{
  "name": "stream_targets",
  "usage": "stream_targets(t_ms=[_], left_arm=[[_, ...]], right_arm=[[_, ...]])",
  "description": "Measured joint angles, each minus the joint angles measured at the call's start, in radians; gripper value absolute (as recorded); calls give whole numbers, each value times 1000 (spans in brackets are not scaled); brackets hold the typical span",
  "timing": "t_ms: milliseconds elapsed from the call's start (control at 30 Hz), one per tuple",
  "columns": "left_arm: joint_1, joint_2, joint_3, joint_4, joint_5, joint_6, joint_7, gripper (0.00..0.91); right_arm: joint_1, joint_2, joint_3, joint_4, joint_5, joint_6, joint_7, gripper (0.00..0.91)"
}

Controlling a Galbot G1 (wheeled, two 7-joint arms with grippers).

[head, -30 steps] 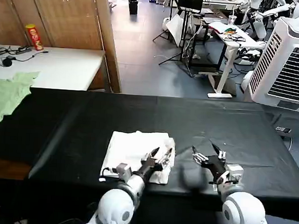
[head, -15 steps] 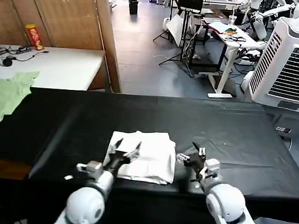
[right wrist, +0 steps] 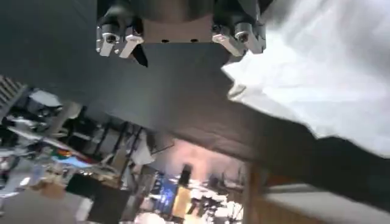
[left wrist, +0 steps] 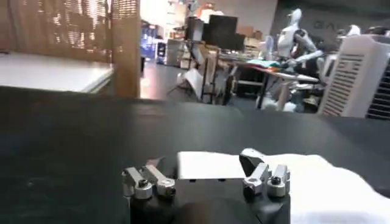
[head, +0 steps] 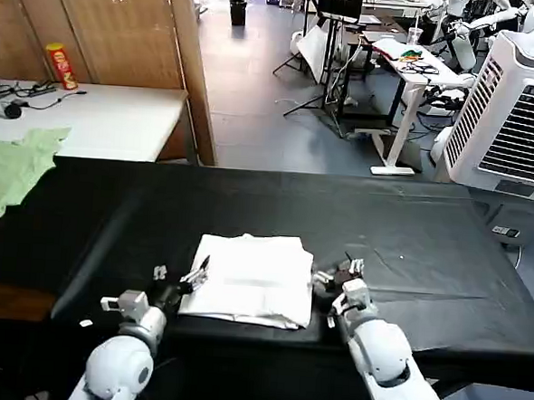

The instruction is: Fold and organize the clothes.

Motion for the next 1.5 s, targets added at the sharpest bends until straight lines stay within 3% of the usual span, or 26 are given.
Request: stream_targets(t_ms=[133, 267, 367, 400, 467, 567, 867, 1133, 1367, 1400, 1433, 1500], left_arm=[[3, 2, -8, 1, -1, 0, 0, 878], [11, -2, -9, -3, 2, 0, 0, 878], [19, -4, -14, -3, 4, 0, -1, 878], [22, -4, -17, -3, 4, 0, 0, 878], [25, -4, -20, -2, 4, -1, -1, 878], [28, -5, -23, -2, 4, -2, -1, 878], [33, -8, -23, -2, 10, -6, -2, 878], [39, -11, -22, -6, 12, -8, -1, 878], [36, -16, -23, -9, 10, -8, -1, 878], [35, -18, -23, -9, 6, -8, -1, 878], [35, -20, -23, -9, 2, -7, -1, 878], [35, -24, -23, -8, -13, -5, 0, 878]], right_arm=[[27, 19, -2, -16, 193, -51, -2, 878], [53, 51, -2, -71, 321, -68, 8, 575], [55, 61, -2, -93, 354, -69, 18, 449], [54, 62, 0, -97, 361, -68, 19, 332], [51, 62, 1, -103, 372, -65, 19, 244], [44, 62, 4, -104, 384, -57, 17, 185], [35, 62, 12, -79, 379, -26, 13, 185], [55, 58, 2, -55, 276, -3, -9, 185], [113, 80, -4, -119, 190, -9, -6, 215], [114, 83, -5, -129, 184, -7, -8, 478], [114, 84, -6, -135, 179, -5, -11, 878], [111, 85, -3, -137, 176, 6, -22, 878]])
